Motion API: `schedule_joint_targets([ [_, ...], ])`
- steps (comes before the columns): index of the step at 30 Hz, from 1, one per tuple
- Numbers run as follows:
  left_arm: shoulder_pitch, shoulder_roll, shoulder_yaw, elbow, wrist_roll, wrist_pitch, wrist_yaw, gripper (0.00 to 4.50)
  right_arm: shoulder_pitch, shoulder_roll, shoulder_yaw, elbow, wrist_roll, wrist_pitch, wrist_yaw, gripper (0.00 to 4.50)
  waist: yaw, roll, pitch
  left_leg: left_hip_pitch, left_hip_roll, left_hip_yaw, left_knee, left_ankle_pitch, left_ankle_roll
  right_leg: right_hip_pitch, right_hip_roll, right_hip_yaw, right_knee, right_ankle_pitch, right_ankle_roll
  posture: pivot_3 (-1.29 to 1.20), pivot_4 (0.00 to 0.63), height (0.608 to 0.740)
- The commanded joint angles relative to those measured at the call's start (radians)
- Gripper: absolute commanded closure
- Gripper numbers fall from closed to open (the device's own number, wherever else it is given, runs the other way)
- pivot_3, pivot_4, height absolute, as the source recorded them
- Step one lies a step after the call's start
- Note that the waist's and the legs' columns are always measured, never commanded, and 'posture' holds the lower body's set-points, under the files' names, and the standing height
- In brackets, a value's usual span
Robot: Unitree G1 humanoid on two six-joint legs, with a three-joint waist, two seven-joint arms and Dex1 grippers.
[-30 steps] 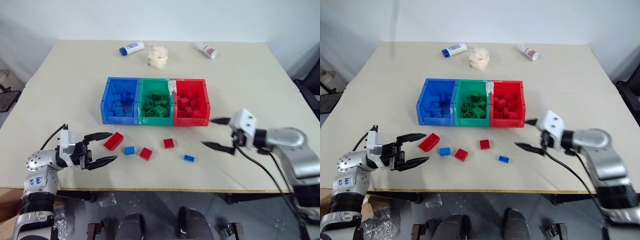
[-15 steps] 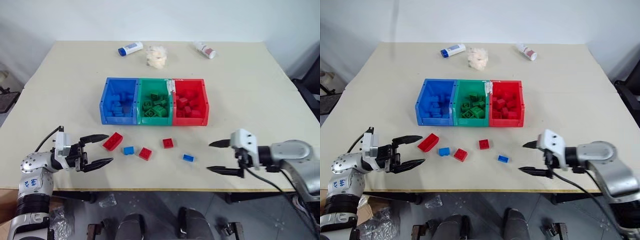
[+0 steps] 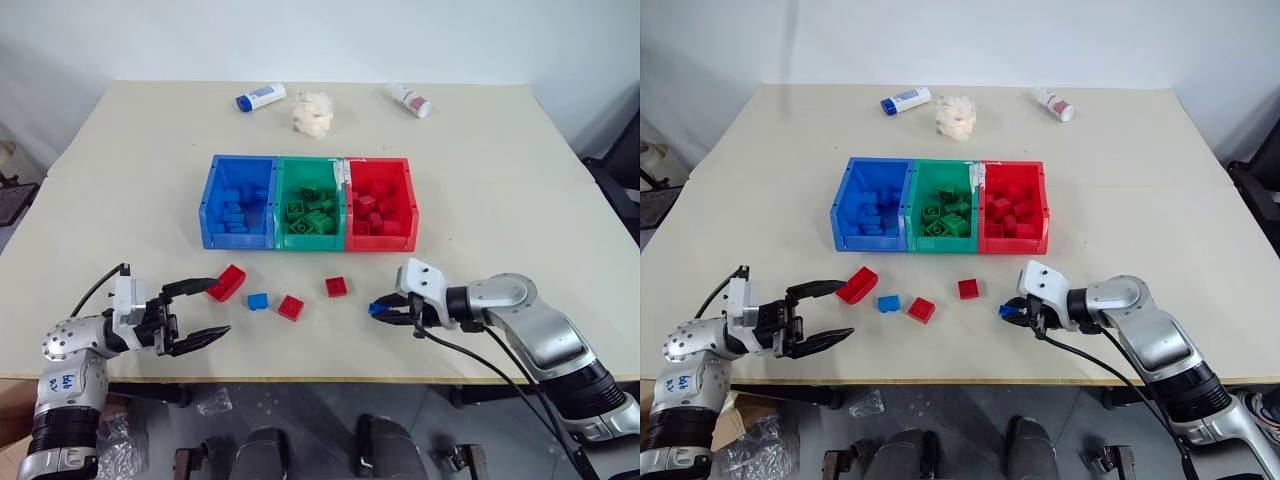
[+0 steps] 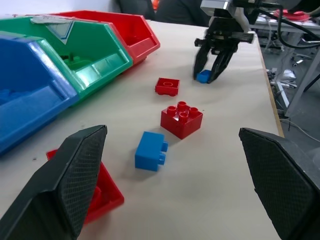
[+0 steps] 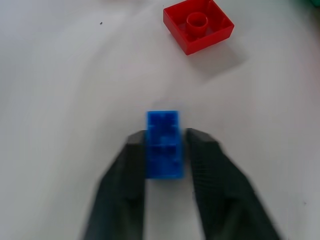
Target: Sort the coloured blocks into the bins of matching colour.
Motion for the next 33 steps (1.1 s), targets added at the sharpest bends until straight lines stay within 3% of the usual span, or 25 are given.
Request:
schedule_joint_targets([
  [1, 0.007, 0.003, 0.028, -0.034, -0.024, -0.001, 0.009, 0.0, -0.018, 0.005, -0.016, -0.044, 0.015, -0.011, 0.012, 4.04, 0.0, 0.0, 0.0, 0.0, 0.0, 0.0, 0.0, 0.0, 0.0, 0.0, 0.0, 0.0, 0.0, 0.0, 0.0, 0.0, 0.15, 0.74],
  [5, -0.007, 0.001, 0.026, -0.027, -0.021, -0.002, 0.014, 0.0, -0.11, 0.081, -0.045, -0.04, 0.06, 0.004, -0.016, 4.04, -0.004, 0.0, 0.0, 0.0, 0.0, 0.0, 0.0, 0.0, 0.0, 0.0, 0.0, 0.0, 0.0, 0.0, 0.0, 0.0, 0.15, 0.74],
  [9, -0.031, -0.004, 0.02, -0.011, -0.013, -0.007, 0.021, 0.0, -0.267, 0.23, -0.042, 0.063, 0.039, -0.013, -0.106, 4.04, -0.006, 0.0, 0.0, 0.001, 0.002, 0.001, 0.0, 0.0, -0.001, -0.001, 0.002, 0.001, 0.001, 0.0, 0.0, 0.0, 0.15, 0.74],
  [12, -0.046, -0.014, 0.015, -0.011, -0.01, -0.01, 0.03, 0.0, -0.429, 0.419, -0.035, 0.271, -0.013, -0.166, -0.223, 4.04, -0.006, 0.0, 0.0, 0.0, 0.001, 0.002, 0.0, 0.0, -0.001, -0.002, 0.002, 0.002, 0.001, 0.0, 0.0, 0.0, 0.15, 0.74],
  [19, -0.052, -0.022, 0.014, -0.02, -0.005, -0.011, 0.045, 0.0, -0.737, 0.722, -0.043, 0.813, -0.122, -0.47, -0.446, 4.04, -0.009, -0.001, 0.0, 0.0, 0.001, 0.003, -0.001, -0.001, -0.001, -0.002, 0.002, 0.002, 0.001, 0.0, 0.0, 0.0, 0.15, 0.74],
  [23, -0.049, -0.024, 0.015, -0.031, -0.005, -0.01, 0.055, 0.0, -0.858, 0.808, -0.042, 1.075, -0.217, -0.706, -0.594, 2.73, -0.039, -0.001, 0.0, 0.001, 0.004, 0.006, -0.002, -0.001, -0.002, -0.004, 0.004, 0.006, 0.002, 0.0, 0.0, 0.0, 0.15, 0.74],
  [27, -0.048, -0.022, 0.017, -0.033, -0.006, -0.011, 0.06, 0.0, -0.86, 0.821, 0.005, 1.154, -0.323, -0.93, -0.658, 1.42, -0.045, -0.001, 0.0, 0.001, 0.006, 0.006, -0.002, -0.002, -0.004, -0.004, 0.007, 0.006, 0.0, -0.001, -0.001, 0.0, 0.15, 0.74],
  [31, -0.049, -0.021, 0.017, -0.03, -0.006, -0.012, 0.062, 0.0, -0.854, 0.816, 0.0, 1.194, -0.356, -0.997, -0.678, 0.04, -0.051, -0.001, 0.0, 0.001, 0.006, 0.007, -0.002, -0.002, -0.004, -0.004, 0.007, 0.007, 0.0, -0.001, -0.001, 0.0, 0.15, 0.74],
  [33, -0.05, -0.023, 0.015, -0.029, -0.005, -0.012, 0.064, 0.0, -0.825, 0.799, -0.002, 1.178, -0.348, -0.998, -0.618, 0.01, -0.054, -0.001, 0.0, 0.001, 0.008, 0.007, -0.002, -0.002, -0.004, -0.004, 0.008, 0.008, 0.001, -0.001, -0.001, 0.0, 0.15, 0.74],
])
